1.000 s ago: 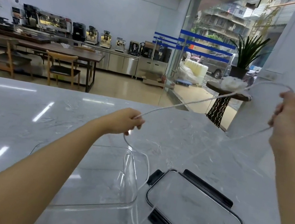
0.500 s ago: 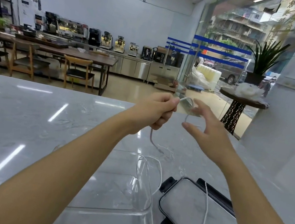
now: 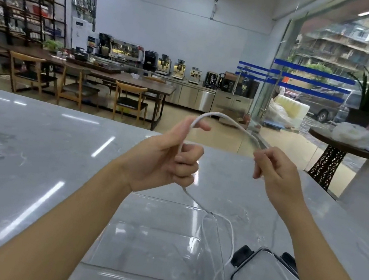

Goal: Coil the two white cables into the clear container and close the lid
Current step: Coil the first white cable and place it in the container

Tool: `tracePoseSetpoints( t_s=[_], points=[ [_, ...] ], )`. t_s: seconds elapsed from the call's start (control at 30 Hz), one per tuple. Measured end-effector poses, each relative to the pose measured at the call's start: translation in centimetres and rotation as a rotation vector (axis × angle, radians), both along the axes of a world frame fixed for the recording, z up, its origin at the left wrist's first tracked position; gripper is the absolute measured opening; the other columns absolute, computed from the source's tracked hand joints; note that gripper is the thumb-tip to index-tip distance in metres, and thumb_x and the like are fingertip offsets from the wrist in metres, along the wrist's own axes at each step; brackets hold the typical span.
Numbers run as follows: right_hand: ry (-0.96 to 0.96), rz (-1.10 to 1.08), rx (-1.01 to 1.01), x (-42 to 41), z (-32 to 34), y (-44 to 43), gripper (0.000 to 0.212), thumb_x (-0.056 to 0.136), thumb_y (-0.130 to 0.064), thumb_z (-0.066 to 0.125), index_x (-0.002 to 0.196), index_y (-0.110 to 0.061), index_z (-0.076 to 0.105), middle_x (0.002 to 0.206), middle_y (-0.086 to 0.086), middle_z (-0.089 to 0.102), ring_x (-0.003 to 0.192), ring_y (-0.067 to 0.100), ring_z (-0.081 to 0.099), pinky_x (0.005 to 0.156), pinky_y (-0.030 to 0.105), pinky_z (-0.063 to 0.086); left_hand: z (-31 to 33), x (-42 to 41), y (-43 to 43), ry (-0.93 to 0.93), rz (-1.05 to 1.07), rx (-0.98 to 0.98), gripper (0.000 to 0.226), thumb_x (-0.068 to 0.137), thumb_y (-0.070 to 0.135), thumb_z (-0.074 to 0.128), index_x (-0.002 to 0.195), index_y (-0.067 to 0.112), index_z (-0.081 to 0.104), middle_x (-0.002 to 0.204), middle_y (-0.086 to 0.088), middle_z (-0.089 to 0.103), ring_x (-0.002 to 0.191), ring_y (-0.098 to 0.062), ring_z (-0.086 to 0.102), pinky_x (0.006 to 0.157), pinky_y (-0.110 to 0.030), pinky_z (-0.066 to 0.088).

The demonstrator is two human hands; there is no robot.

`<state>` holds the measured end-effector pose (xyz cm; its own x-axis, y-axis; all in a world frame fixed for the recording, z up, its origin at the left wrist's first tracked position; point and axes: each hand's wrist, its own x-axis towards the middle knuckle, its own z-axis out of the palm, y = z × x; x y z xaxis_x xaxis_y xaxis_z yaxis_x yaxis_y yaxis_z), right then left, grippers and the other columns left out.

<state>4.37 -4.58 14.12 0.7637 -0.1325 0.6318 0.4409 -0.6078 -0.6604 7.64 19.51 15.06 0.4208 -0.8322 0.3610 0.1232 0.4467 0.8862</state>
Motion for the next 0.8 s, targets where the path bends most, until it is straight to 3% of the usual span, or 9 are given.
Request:
tracePoseSetpoints(
  t_s=[0.13, 0.2, 0.27, 0.33, 0.4, 0.5, 0.6, 0.7, 0.8],
  points=[
    [-0.039, -0.054, -0.015, 1.5, -1.3, 0.4, 0.017, 0.088, -0.020, 0.057, 0.081, -0.029, 0.044, 0.056, -0.001, 0.050, 0.051, 0.008, 0.048, 0.052, 0.016, 0.040, -1.9, 1.0, 3.7, 0.075, -0.013, -0.016, 0.043, 0.089, 0.045, 0.046, 0.132, 0.047, 0.038, 0.060, 0.002, 0.036, 0.049, -0.010, 0.030, 0.059, -0.030, 0.027],
    [-0.118, -0.138, -0.025, 2.1, -1.9, 1.0, 0.014, 0.088, -0.018, 0.057, 0.084, -0.021, 0.044, 0.060, 0.000, 0.051, 0.057, 0.017, 0.051, 0.053, 0.022, 0.040, -2.8, 1.2, 4.9, 0.103, 0.014, 0.003, 0.043, 0.090, 0.040, 0.048, 0.132, 0.039, 0.042, 0.062, 0.001, 0.028, 0.049, -0.011, 0.023, 0.056, -0.029, 0.024],
    [-0.168, -0.243, -0.048, 2.6, -2.3, 1.3, 0.012, 0.088, -0.016, 0.056, 0.081, -0.013, 0.047, 0.063, 0.006, 0.054, 0.059, 0.026, 0.051, 0.052, 0.033, 0.038, -3.2, 1.3, 6.1, 0.181, 0.061, -0.022, 0.032, 0.084, 0.037, 0.059, 0.108, 0.017, 0.061, 0.061, 0.002, 0.027, 0.047, -0.011, 0.019, 0.048, -0.024, 0.022],
    [-0.146, -0.357, -0.175, 3.0, -2.7, 1.6, 0.013, 0.086, -0.014, 0.059, 0.077, -0.009, 0.052, 0.065, 0.010, 0.058, 0.058, 0.029, 0.050, 0.051, 0.033, 0.036, -3.5, 1.5, 7.2, 0.254, 0.139, -0.093, 0.021, 0.076, 0.031, 0.070, 0.082, 0.012, 0.063, 0.058, 0.004, 0.036, 0.047, -0.009, 0.020, 0.043, -0.020, 0.023],
    [-0.088, -0.376, -0.414, 3.1, -3.3, 2.2, 0.010, 0.082, -0.009, 0.064, 0.075, -0.006, 0.057, 0.068, 0.010, 0.062, 0.057, 0.030, 0.051, 0.051, 0.031, 0.038, -3.9, 1.7, 8.1, 0.278, 0.254, -0.173, 0.013, 0.072, 0.018, 0.071, 0.080, 0.011, 0.065, 0.063, 0.003, 0.047, 0.048, -0.008, 0.027, 0.044, -0.018, 0.030],
    [0.036, -0.235, -0.658, 3.1, -4.2, 3.6, 0.007, 0.079, 0.001, 0.063, 0.082, -0.004, 0.061, 0.082, 0.011, 0.067, 0.062, 0.035, 0.059, 0.054, 0.035, 0.045, -4.6, 2.1, 9.2, 0.271, 0.450, -0.252, 0.020, 0.077, 0.007, 0.054, 0.092, 0.008, 0.068, 0.076, -0.001, 0.054, 0.055, -0.006, 0.045, 0.052, -0.016, 0.043],
    [0.223, -0.082, -0.772, 2.9, -4.7, 5.0, 0.009, 0.083, -0.005, 0.060, 0.089, -0.012, 0.063, 0.088, -0.002, 0.068, 0.075, 0.024, 0.061, 0.061, 0.028, 0.040, -5.4, 2.3, 10.0, 0.253, 0.599, -0.194, 0.028, 0.087, 0.017, 0.047, 0.107, 0.014, 0.066, 0.088, -0.005, 0.061, 0.060, -0.008, 0.053, 0.061, -0.021, 0.051],
    [0.328, 0.108, -0.775, 2.6, -4.7, 6.7, 0.009, 0.086, -0.015, 0.059, 0.086, -0.023, 0.062, 0.078, -0.021, 0.061, 0.071, 0.003, 0.054, 0.059, 0.013, 0.034, -6.0, 2.1, 10.2, 0.180, 0.662, -0.029, 0.032, 0.089, 0.036, 0.048, 0.119, 0.032, 0.059, 0.075, 0.001, 0.063, 0.049, -0.008, 0.043, 0.053, -0.024, 0.048],
    [0.266, 0.276, -0.701, 1.8, -4.0, 8.8, 0.009, 0.086, -0.016, 0.059, 0.083, -0.024, 0.063, 0.072, -0.027, 0.056, 0.069, -0.004, 0.053, 0.063, 0.010, 0.037, -6.4, 1.9, 9.9, 0.123, 0.708, 0.083, 0.033, 0.091, 0.039, 0.045, 0.119, 0.031, 0.058, 0.061, 0.004, 0.054, 0.042, -0.007, 0.031, 0.043, -0.020, 0.036]
  ],
)
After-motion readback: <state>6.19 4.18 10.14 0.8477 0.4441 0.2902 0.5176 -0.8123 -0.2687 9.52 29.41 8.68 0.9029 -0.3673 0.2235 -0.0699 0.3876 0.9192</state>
